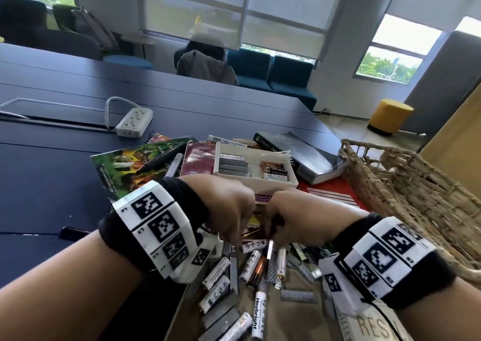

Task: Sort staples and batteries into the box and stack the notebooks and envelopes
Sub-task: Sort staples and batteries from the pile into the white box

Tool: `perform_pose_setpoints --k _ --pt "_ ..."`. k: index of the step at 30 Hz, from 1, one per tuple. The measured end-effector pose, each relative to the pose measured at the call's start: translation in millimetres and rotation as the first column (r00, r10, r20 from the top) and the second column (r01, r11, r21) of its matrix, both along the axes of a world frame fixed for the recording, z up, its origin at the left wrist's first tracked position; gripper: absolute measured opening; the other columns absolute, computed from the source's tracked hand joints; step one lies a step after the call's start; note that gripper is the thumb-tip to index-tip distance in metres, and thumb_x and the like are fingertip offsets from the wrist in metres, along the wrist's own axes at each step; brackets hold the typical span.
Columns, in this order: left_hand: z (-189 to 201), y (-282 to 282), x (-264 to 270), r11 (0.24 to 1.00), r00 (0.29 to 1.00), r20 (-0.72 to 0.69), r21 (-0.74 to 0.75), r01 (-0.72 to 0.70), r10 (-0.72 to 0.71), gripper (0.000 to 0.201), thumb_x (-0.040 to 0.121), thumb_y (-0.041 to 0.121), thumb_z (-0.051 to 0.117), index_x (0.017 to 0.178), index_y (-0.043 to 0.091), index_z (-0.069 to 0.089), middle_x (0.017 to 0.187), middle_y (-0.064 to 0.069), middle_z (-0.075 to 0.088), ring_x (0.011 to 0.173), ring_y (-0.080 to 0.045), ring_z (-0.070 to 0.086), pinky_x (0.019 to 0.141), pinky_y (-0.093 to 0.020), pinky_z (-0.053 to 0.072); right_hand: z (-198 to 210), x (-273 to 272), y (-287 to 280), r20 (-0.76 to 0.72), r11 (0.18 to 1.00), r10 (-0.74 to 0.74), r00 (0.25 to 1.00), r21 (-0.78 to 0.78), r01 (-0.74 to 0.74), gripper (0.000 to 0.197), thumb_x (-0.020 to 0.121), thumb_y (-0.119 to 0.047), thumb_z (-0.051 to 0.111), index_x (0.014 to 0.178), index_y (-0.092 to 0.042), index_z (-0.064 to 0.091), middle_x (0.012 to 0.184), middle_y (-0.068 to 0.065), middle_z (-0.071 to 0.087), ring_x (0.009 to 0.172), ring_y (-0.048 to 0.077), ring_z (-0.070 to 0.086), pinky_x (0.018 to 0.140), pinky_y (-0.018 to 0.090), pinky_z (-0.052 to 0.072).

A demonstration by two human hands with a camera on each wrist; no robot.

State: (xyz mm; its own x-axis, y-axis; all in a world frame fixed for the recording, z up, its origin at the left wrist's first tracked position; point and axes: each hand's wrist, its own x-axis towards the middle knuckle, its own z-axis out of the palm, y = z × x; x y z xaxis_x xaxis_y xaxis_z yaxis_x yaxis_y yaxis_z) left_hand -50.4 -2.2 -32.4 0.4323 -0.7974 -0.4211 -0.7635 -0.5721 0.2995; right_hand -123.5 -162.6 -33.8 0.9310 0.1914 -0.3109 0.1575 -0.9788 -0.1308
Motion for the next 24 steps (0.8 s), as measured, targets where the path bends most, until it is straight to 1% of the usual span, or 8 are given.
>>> perform_pose_setpoints --k 4,6,8,10,14,15,18,24 --pt "2 0 1 0.999 1.000 0.019 -0.035 -0.005 0.006 0.004 0.085 0.014 0.075 0.087 0.014 0.078 0.066 0.007 0.065 0.043 0.003 0.051 0.046 -0.015 0.043 1 1 -5 -0.003 0.999 0.025 1.000 0.038 -0.025 0.013 0.082 -0.016 0.077 0.090 -0.026 0.076 0.097 -0.013 0.062 0.086 0.007 0.060 0.071 0.016 0.048" --pt "2 2 3 0.997 1.000 0.012 -0.072 -0.025 0.026 0.004 0.088 0.018 0.072 0.084 0.018 0.073 0.075 0.003 0.069 0.059 -0.005 0.061 0.054 -0.021 0.052 3 0 -12 0.008 0.993 0.023 1.000 0.114 -0.023 0.012 0.080 -0.014 0.075 0.082 -0.025 0.073 0.105 -0.015 0.061 0.092 0.007 0.061 0.079 0.025 0.053" --pt "6 5 7 0.990 0.998 -0.019 -0.129 -0.055 0.053 0.012 0.092 0.021 0.069 0.080 0.023 0.067 0.084 0.001 0.069 0.071 -0.015 0.063 0.066 -0.031 0.054 11 -3 -21 -0.002 0.975 -0.019 1.000 0.222 0.019 0.014 0.083 -0.011 0.072 0.080 -0.024 0.069 0.099 -0.013 0.064 0.083 0.004 0.064 0.071 0.021 0.050" --pt "11 10 11 0.975 0.995 -0.071 -0.205 -0.089 0.076 0.014 0.096 0.023 0.066 0.083 0.022 0.063 0.080 0.004 0.064 0.068 -0.011 0.058 0.067 -0.031 0.050 19 -6 -29 -0.040 0.950 -0.060 0.997 0.304 0.069 0.011 0.089 -0.014 0.072 0.084 -0.023 0.068 0.087 -0.005 0.070 0.067 0.002 0.062 0.062 0.018 0.047" --pt "25 17 19 0.945 0.990 -0.124 -0.309 -0.108 0.073 0.016 0.099 0.026 0.063 0.086 0.018 0.062 0.072 0.009 0.057 0.063 -0.006 0.049 0.064 -0.024 0.042 22 -6 -42 -0.047 0.918 -0.083 0.995 0.386 0.094 0.011 0.093 -0.026 0.074 0.085 -0.028 0.068 0.083 0.002 0.069 0.073 0.027 0.061 0.075 0.048 0.055" --pt "27 20 20 0.938 0.987 -0.147 -0.330 -0.111 0.065 0.016 0.099 0.023 0.063 0.085 0.016 0.063 0.071 0.007 0.057 0.063 -0.007 0.049 0.064 -0.025 0.042 22 -7 -44 -0.052 0.904 -0.079 0.995 0.418 0.094 0.012 0.094 -0.026 0.074 0.084 -0.027 0.068 0.082 0.003 0.068 0.073 0.028 0.060 0.073 0.048 0.054" --pt "32 27 23 0.911 0.981 -0.182 -0.389 -0.137 0.070 0.020 0.096 0.021 0.061 0.078 0.015 0.062 0.065 0.009 0.054 0.061 -0.008 0.048 0.064 -0.027 0.041 25 -10 -50 -0.089 0.809 -0.095 0.992 0.574 0.129 0.010 0.098 -0.020 0.068 0.090 -0.016 0.070 0.081 0.003 0.072 0.071 0.015 0.063 0.066 0.025 0.051" --pt "35 31 30 0.822 0.968 -0.209 -0.521 -0.229 0.137 0.020 0.097 0.016 0.061 0.079 0.009 0.063 0.057 0.012 0.051 0.053 -0.005 0.042 0.053 -0.018 0.036 22 -11 -60 0.021 0.622 -0.284 0.959 0.765 0.168 0.013 0.099 -0.013 0.063 0.096 -0.003 0.072 0.079 0.012 0.071 0.068 0.022 0.060 0.061 0.024 0.051"
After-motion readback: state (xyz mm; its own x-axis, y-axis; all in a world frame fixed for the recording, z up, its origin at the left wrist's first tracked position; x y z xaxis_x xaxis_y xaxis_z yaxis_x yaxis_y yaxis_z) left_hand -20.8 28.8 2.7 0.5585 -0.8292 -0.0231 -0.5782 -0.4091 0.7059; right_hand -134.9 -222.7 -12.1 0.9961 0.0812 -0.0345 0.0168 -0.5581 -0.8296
